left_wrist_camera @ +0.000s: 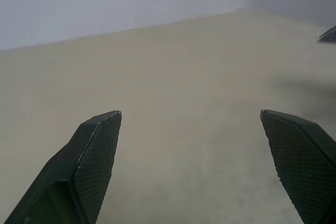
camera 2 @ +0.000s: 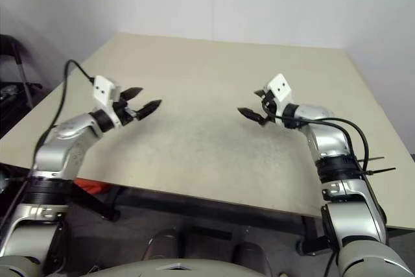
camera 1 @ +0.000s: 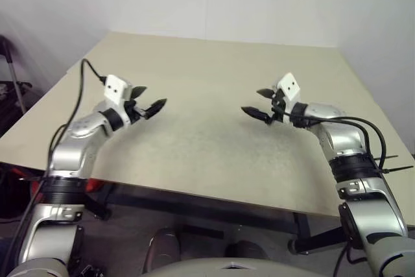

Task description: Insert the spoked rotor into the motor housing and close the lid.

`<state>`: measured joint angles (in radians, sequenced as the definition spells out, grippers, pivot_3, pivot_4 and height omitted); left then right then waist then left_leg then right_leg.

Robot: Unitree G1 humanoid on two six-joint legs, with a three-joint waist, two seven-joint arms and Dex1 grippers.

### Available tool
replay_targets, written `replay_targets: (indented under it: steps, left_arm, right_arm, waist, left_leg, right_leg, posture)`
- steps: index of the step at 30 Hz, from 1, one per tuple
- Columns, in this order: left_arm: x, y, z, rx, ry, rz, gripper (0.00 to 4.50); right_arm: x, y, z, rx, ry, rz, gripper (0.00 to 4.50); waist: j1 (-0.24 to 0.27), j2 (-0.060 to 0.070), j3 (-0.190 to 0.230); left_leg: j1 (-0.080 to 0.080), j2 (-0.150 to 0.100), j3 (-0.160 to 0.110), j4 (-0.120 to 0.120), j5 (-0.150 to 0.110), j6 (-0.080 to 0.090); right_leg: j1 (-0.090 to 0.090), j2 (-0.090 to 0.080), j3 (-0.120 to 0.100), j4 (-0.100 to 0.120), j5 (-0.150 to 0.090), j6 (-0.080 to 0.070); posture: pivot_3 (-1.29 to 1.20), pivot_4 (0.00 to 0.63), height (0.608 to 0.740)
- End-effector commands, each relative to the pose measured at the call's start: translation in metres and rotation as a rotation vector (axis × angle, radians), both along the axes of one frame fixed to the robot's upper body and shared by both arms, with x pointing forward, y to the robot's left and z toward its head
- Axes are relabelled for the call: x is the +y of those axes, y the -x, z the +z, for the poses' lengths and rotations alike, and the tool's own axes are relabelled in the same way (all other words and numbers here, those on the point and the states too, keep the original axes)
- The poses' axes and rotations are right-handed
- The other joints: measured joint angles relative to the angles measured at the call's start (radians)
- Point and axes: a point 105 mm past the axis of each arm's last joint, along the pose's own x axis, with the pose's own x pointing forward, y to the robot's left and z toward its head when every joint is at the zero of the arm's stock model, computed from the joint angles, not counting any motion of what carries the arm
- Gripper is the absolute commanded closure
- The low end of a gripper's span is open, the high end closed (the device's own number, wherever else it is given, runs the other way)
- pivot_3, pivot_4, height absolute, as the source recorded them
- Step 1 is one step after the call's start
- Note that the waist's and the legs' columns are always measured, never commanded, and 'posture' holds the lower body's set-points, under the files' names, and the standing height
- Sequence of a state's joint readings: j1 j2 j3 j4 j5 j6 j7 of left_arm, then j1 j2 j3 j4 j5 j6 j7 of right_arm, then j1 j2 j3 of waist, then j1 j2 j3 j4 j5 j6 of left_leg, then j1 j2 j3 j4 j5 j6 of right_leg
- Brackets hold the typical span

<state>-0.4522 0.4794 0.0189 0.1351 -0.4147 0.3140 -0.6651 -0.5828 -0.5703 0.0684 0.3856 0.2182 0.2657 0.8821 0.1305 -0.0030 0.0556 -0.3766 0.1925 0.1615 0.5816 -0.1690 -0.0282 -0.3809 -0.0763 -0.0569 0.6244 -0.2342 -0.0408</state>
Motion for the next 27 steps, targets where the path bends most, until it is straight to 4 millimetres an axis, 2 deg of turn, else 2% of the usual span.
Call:
replay_targets:
  steps: [1, 4, 10, 14, 17, 23, 27]
  left_arm:
    - [-0.008, -0.007, 0.013, -0.054, 0.01, -0.005, 0.03]
    - [-0.013, -0.013, 0.007, -0.038, 0.011, 0.006, 0.03]
    - [-0.015, -0.015, 0.009, -0.038, 0.02, -0.007, 0.03]
    - [-0.016, -0.01, 0.005, -0.023, 0.026, -0.023, 0.03]
    - [-0.018, -0.008, 0.011, -0.028, 0.057, -0.029, 0.03]
    - [-0.017, -0.007, 0.008, -0.024, 0.043, -0.019, 0.03]
    - [-0.016, -0.003, 0.009, -0.011, 0.067, -0.022, 0.03]
  right_arm:
    - [-0.003, -0.002, 0.016, -0.076, 0.001, -0.009, 0.0]
    - [0.002, -0.001, 0.015, -0.08, -0.013, -0.01, 0.0]
    - [0.01, 0.001, 0.018, -0.09, -0.033, -0.007, 0.0]
    - [0.011, 0.001, 0.02, -0.106, -0.026, -0.001, 0.0]
    - [0.012, -0.002, 0.023, -0.118, -0.036, -0.014, 0.0]
    - [0.015, -0.004, 0.015, -0.112, -0.022, -0.011, 0.0]
    - [0.012, -0.001, 0.017, -0.118, -0.025, -0.02, 0.0]
  waist:
    - [-0.01, 0.0, 0.0]
    - [-0.015, 0.0, 0.0]
    - [-0.019, 0.001, 0.0]
    - [-0.018, 0.001, 0.0]
    - [-0.018, 0.001, 0.0]
    - [-0.019, 0.001, 0.0]
    - [-0.02, 0.001, 0.0]
  left_leg:
    - [0.0, 0.0, 0.0, 0.0, 0.0, 0.0]
    - [0.002, 0.003, 0.002, 0.0, 0.0, 0.0]
    - [0.001, 0.004, 0.002, 0.0, -0.001, 0.001]
    - [0.001, 0.004, 0.003, 0.0, -0.001, 0.002]
    - [0.001, 0.004, 0.003, 0.0, -0.001, 0.002]
    - [0.001, 0.004, 0.003, 0.0, -0.001, 0.002]
    - [0.001, 0.004, 0.003, 0.0, -0.001, 0.002]
  right_leg:
    - [0.0, 0.0, 0.0, 0.0, 0.0, 0.0]
    - [0.0, 0.001, 0.0, 0.0, 0.001, -0.002]
    - [-0.001, 0.002, 0.0, 0.0, 0.001, -0.003]
    - [-0.001, 0.002, 0.0, 0.0, 0.001, -0.003]
    - [-0.001, 0.002, 0.0, 0.0, 0.001, -0.003]
    - [-0.001, 0.002, 0.0, 0.0, 0.001, -0.003]
    - [-0.001, 0.002, 0.0, 0.0, 0.001, -0.003]
  posture:
    - [0.0, 0.0, 0.74]
    - [0.0, 0.0, 0.74]
    - [0.0, 0.0, 0.74]
    - [0.0, 0.0, 0.74]
    - [0.0, 0.0, 0.74]
    - [0.0, 0.0, 0.74]
    - [0.0, 0.0, 0.74]
